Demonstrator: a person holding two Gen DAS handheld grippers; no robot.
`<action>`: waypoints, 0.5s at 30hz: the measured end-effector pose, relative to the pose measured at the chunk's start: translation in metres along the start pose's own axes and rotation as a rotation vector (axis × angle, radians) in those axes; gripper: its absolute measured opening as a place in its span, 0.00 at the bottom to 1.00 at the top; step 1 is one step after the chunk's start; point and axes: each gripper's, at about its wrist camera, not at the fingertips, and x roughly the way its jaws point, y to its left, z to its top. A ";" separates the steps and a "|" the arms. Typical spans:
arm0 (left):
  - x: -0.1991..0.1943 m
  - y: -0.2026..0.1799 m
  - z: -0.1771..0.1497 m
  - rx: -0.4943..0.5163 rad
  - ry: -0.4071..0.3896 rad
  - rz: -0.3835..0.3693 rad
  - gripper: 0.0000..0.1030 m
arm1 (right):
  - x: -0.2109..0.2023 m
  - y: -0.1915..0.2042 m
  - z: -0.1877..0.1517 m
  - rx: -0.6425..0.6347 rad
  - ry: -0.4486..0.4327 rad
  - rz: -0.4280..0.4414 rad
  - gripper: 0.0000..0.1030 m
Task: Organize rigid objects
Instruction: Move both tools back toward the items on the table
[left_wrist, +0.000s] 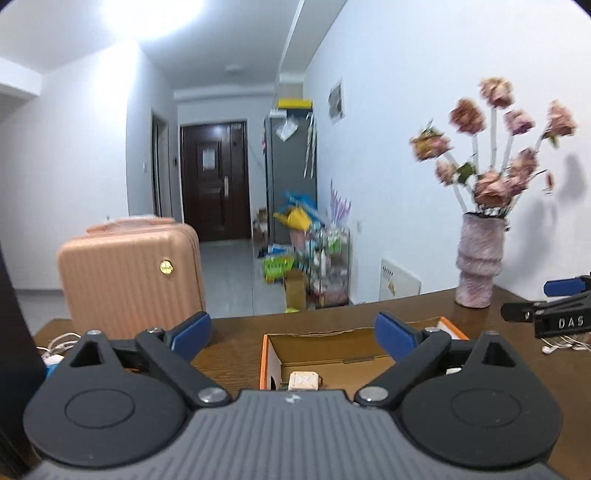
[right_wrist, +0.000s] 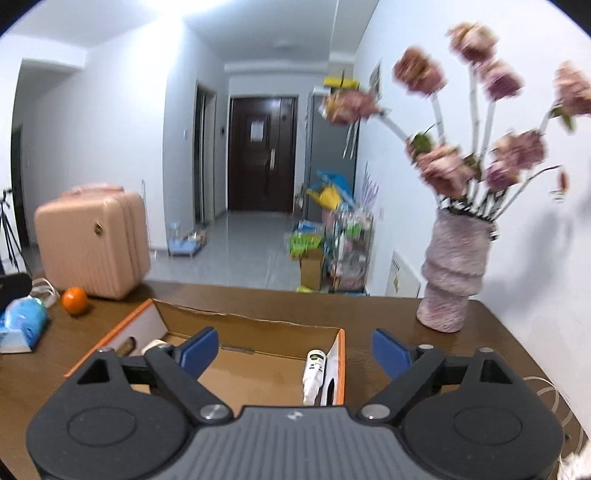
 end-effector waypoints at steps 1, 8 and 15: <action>-0.015 -0.002 -0.005 0.007 -0.011 -0.002 0.97 | -0.017 0.001 -0.007 0.014 -0.030 -0.005 0.91; -0.098 -0.006 -0.049 0.013 -0.040 -0.027 1.00 | -0.111 0.011 -0.073 0.082 -0.140 0.002 1.00; -0.164 -0.009 -0.119 0.021 -0.023 -0.027 1.00 | -0.181 0.025 -0.140 0.118 -0.189 -0.034 1.00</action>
